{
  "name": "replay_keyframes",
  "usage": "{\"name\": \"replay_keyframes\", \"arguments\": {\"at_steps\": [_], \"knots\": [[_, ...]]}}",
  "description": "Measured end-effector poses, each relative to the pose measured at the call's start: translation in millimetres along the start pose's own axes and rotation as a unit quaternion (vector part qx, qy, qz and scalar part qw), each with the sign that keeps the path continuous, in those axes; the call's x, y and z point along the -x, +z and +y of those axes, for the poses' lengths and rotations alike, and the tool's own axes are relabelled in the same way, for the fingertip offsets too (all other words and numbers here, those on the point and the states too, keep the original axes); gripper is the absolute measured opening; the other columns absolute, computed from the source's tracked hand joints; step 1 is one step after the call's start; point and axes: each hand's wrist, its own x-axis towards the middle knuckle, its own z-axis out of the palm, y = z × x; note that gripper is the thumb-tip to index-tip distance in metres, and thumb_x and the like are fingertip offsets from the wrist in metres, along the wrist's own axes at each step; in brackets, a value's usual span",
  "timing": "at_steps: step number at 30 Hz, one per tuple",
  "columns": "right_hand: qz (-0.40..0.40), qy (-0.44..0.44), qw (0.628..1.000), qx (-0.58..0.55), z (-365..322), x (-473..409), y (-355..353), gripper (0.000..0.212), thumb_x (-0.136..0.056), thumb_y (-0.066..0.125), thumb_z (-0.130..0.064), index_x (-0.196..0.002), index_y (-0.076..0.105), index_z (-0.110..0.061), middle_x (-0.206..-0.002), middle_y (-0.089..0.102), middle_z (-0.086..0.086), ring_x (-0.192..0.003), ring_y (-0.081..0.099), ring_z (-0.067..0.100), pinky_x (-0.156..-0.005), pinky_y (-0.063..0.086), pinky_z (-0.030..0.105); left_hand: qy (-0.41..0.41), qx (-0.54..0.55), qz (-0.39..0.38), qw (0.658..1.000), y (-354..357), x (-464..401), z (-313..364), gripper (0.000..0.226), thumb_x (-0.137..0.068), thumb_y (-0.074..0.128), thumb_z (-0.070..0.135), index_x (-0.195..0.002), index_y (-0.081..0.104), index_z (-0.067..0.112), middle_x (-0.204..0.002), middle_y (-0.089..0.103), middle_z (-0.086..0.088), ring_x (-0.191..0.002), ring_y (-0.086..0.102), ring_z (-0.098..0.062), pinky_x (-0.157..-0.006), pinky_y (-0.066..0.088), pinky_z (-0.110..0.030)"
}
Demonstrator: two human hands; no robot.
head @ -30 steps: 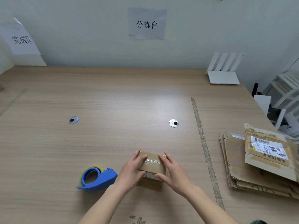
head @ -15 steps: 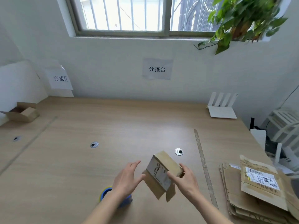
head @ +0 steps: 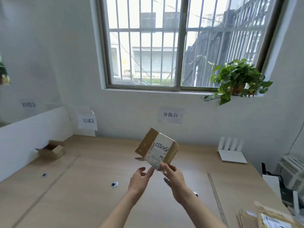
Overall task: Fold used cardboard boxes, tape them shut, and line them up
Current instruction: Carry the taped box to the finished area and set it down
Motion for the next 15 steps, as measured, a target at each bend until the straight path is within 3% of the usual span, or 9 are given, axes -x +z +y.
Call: {"name": "replay_keyframes", "arguments": {"at_steps": [3, 6, 11, 15], "knots": [[-0.025, -0.017, 0.999, 0.017, -15, 19, 41, 0.021, -0.088, 0.073, -0.039, -0.104, 0.071, -0.025, -0.108, 0.074, -0.005, -0.112, 0.061, 0.016, -0.101, 0.047, 0.036, -0.002, 0.180, -0.032, 0.983, -38, 12, 16, 0.064, -0.089, 0.062, 0.057, -0.140, 0.049, 0.021, -0.122, 0.065, 0.000, -0.109, 0.064, -0.020, -0.091, 0.056, -0.045], [-0.057, -0.018, 0.997, 0.045, -20, 32, 76, 0.017, -0.088, 0.075, -0.036, -0.099, 0.069, -0.025, -0.105, 0.073, -0.007, -0.114, 0.060, 0.018, -0.102, 0.046, 0.035, 0.017, 0.248, -0.055, 0.967, -80, 19, 19, 0.058, -0.084, 0.068, 0.054, -0.133, 0.055, 0.027, -0.110, 0.074, 0.002, -0.100, 0.072, -0.019, -0.087, 0.060, -0.047], [-0.112, -0.025, 0.992, 0.053, -31, 51, 123, 0.063, -0.066, 0.087, -0.055, -0.116, 0.065, -0.025, -0.115, 0.072, -0.008, -0.116, 0.062, 0.015, -0.107, 0.047, 0.040, 0.040, 0.289, -0.065, 0.954, -137, 25, 16, 0.052, -0.088, 0.072, 0.042, -0.135, 0.051, 0.035, -0.105, 0.076, 0.002, -0.101, 0.072, -0.022, -0.089, 0.058, -0.052], [-0.171, -0.040, 0.982, 0.072, -42, 60, 147, 0.071, -0.065, 0.083, -0.066, -0.123, 0.061, -0.032, -0.125, 0.068, -0.012, -0.121, 0.058, 0.010, -0.109, 0.045, 0.040, 0.061, 0.315, -0.053, 0.946, -178, 30, 11, 0.055, -0.086, 0.075, 0.035, -0.135, 0.050, 0.031, -0.107, 0.076, -0.004, -0.100, 0.073, -0.025, -0.090, 0.058, -0.048]]}}
